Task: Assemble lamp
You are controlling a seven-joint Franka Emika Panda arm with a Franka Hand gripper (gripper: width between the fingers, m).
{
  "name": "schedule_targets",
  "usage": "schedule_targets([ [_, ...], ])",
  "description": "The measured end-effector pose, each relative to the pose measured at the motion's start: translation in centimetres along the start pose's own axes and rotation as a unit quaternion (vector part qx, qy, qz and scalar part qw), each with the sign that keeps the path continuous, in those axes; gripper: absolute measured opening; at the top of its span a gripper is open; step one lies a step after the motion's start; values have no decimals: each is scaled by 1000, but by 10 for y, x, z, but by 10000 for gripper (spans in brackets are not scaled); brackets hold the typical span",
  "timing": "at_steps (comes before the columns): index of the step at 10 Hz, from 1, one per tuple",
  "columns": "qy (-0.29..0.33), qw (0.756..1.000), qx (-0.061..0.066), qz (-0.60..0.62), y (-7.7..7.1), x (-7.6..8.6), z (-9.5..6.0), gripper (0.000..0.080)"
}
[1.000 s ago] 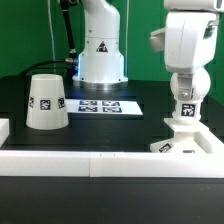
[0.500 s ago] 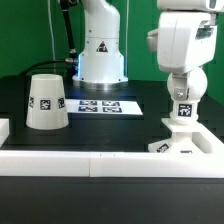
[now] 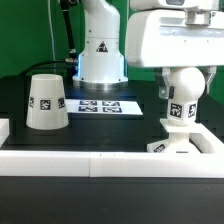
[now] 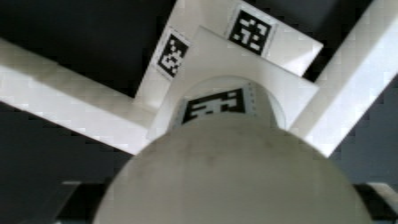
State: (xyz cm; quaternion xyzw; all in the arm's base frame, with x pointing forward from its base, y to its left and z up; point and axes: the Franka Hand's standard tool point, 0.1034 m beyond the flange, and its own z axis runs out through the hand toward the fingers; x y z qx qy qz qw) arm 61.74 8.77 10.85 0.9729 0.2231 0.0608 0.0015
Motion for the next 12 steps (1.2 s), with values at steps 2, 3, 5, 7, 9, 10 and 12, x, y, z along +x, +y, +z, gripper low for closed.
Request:
schedule_targets([
  [2, 2, 998, 1, 66, 0, 1, 0, 576],
  [3, 2, 995, 1, 99, 0, 1, 0, 576],
  [5, 2, 983, 4, 182, -2, 1, 0, 576],
  [7, 4, 960, 11, 281, -3, 0, 0, 576],
  [9, -1, 921, 10, 389, -7, -1, 0, 576],
  [10, -2, 898, 8, 439, -9, -1, 0, 576],
  [12, -21, 833, 7, 553, -14, -3, 1, 576],
])
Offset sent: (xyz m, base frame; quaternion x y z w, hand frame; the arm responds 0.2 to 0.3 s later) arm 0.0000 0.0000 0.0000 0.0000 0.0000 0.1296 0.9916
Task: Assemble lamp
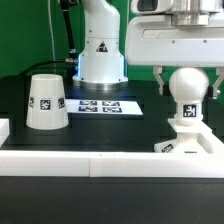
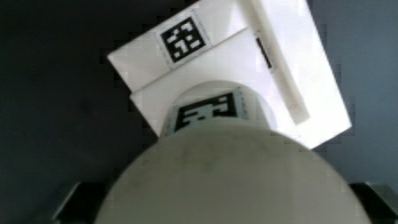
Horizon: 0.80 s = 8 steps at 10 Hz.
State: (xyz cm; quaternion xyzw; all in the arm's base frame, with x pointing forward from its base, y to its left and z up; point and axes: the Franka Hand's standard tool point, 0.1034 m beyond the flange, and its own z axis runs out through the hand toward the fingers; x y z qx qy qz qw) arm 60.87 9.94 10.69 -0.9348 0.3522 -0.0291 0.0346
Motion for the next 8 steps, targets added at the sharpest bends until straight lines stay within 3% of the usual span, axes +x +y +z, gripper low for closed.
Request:
schedule_targets([
  [2, -24, 995, -9, 95, -3, -5, 1, 576],
  [8, -54, 956, -8, 288, -5, -3, 3, 577],
])
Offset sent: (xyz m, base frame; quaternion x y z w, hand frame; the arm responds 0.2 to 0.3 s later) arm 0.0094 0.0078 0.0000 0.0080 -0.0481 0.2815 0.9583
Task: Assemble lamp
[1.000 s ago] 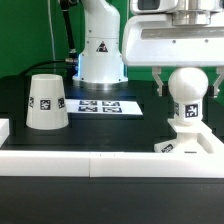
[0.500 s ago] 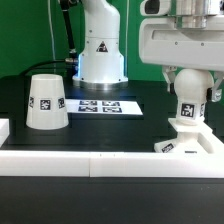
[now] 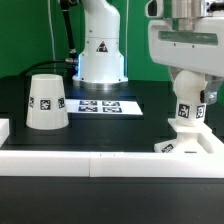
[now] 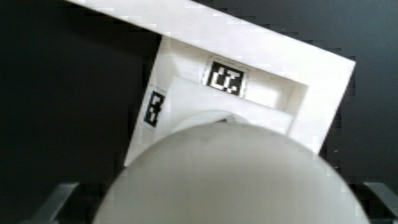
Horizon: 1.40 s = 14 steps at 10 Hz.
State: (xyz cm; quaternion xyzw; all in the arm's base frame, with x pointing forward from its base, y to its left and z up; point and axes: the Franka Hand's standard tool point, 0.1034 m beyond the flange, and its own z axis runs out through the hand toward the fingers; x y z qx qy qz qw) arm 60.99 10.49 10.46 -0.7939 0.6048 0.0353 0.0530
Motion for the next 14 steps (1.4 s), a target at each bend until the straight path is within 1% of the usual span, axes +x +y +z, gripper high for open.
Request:
schedule_targets([
  [1, 0, 1000, 0, 0, 0, -1, 0, 577],
  [2, 2, 999, 0, -32, 0, 0, 0, 670],
  [3, 4, 997, 3, -80, -2, -2, 0, 693],
  [4, 7, 995, 9, -104, -4, -3, -1, 693],
  [5, 11, 986, 16, -166, -6, -2, -1, 699],
  [7, 13, 961, 16, -275, -5, 2, -4, 699],
  [10, 14, 926, 14, -378, -5, 2, -3, 699],
  [12, 15, 896, 12, -444, -5, 2, -3, 699],
  [13, 19, 863, 9, -505, -4, 1, -2, 699],
  [14, 22, 815, 1, -579, -4, 2, -3, 699],
])
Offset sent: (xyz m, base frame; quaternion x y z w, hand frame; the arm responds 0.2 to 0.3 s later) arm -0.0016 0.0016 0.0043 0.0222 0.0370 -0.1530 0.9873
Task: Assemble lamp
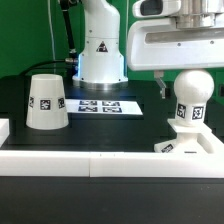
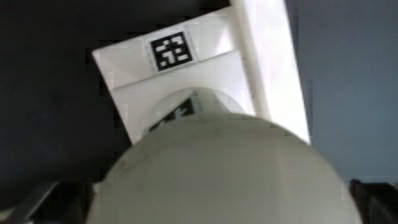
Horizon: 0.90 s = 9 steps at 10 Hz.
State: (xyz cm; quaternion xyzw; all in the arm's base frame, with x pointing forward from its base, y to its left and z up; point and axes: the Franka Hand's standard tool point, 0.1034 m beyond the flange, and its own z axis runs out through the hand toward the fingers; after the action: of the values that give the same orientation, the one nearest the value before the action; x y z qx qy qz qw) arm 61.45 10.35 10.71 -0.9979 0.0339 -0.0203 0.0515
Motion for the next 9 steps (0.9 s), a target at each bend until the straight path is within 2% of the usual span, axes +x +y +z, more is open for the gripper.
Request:
schedule_targets([
  [2, -17, 993, -9, -115, 0, -3, -1, 699],
  [8, -32, 955, -15, -294, 6, -4, 1, 699],
  [9, -34, 935, -20, -352, 8, -3, 0, 699],
])
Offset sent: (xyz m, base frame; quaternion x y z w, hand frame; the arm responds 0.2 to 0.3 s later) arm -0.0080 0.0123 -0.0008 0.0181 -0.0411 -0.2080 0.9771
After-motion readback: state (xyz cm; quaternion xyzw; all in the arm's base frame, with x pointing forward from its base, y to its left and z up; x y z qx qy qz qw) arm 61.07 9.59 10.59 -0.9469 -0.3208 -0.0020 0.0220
